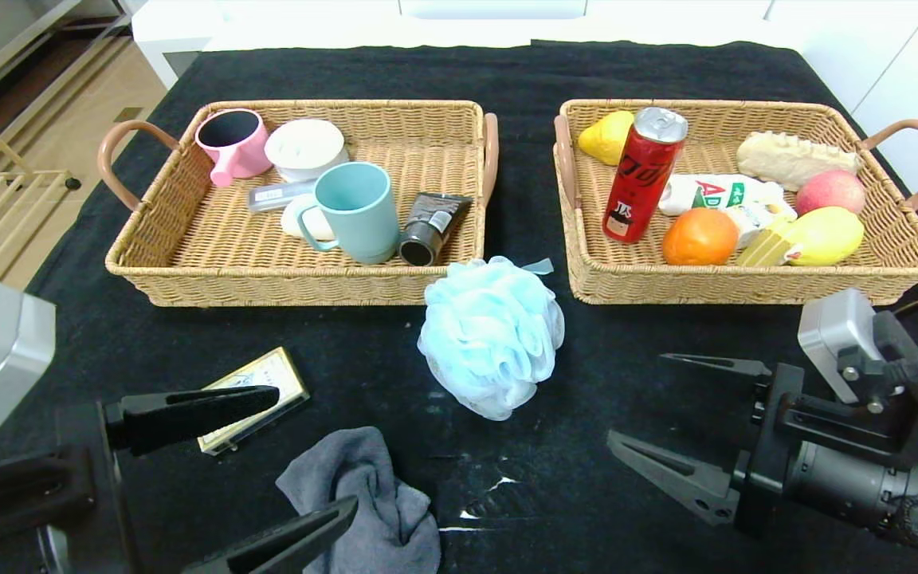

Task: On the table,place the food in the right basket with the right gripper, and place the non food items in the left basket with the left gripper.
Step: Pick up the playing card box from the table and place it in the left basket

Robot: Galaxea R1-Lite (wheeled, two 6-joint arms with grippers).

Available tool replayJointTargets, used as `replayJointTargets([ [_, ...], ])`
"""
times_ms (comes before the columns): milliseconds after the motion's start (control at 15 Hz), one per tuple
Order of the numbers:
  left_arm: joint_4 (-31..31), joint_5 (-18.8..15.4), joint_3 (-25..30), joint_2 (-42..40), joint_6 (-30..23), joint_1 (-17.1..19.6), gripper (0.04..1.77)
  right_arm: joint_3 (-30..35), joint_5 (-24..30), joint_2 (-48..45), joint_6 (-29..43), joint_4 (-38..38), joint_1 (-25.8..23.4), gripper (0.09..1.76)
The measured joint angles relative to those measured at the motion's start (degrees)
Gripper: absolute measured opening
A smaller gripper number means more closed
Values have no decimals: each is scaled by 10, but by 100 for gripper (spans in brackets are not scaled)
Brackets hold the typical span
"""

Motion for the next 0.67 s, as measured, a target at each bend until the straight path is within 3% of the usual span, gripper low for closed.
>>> replayJointTargets([
  [200,2,12,-11,9,5,21,172,-1,-1,0,0,0,-2,170],
  [467,18,14,-37,14,9,78,172,0,-1,-5,-1,0,-2,171],
  [667,141,13,-85,5,10,111,172,0,-2,-5,0,0,-3,171],
])
